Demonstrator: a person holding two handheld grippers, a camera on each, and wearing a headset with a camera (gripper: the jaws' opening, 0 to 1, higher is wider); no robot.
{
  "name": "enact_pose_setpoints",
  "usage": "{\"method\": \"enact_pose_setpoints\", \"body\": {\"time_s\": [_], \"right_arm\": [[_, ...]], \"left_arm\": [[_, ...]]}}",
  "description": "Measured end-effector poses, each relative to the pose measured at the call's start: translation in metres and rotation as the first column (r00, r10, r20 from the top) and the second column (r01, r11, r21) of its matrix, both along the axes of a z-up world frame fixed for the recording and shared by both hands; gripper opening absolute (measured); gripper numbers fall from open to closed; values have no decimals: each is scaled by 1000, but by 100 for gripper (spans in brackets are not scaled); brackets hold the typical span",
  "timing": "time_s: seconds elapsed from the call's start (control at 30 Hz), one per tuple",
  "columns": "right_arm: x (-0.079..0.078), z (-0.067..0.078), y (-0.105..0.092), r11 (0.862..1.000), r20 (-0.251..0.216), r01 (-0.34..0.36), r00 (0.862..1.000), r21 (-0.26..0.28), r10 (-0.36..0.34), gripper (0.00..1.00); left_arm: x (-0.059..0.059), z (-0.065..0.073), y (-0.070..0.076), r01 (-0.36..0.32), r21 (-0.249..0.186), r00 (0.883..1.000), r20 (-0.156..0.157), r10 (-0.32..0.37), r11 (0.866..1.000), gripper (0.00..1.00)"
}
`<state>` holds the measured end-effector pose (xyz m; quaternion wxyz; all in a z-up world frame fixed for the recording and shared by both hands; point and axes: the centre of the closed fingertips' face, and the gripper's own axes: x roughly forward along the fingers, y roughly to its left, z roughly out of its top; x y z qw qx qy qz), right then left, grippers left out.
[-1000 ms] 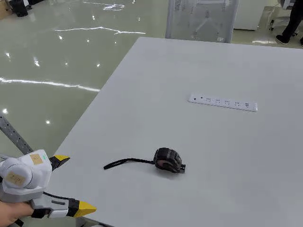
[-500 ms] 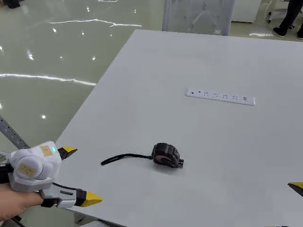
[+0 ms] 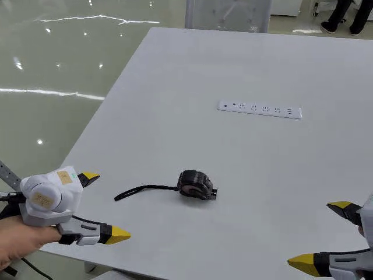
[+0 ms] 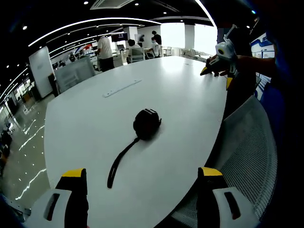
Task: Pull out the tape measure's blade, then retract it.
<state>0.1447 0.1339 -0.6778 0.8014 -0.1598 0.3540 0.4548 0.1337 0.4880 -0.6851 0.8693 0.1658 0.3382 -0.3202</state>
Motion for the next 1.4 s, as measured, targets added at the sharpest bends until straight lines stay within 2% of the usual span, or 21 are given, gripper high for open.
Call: {"method": "enact_pose_setpoints", "body": {"time_s": [0.4, 0.93, 1.4], "right_arm": [[10, -4, 19, 999, 4, -40, 999, 0, 40, 86], [30, -12, 42, 996, 8, -85, 996, -2, 85, 83], [41, -21, 60, 991, 5, -132, 991, -12, 132, 80]], "left_arm": [[19, -3, -18, 76, 25, 997, 5, -76, 997, 89], [45, -15, -41, 151, 29, 989, 0, -151, 988, 87], [62, -17, -63, 208, 42, 978, 4, -208, 977, 84]]}}
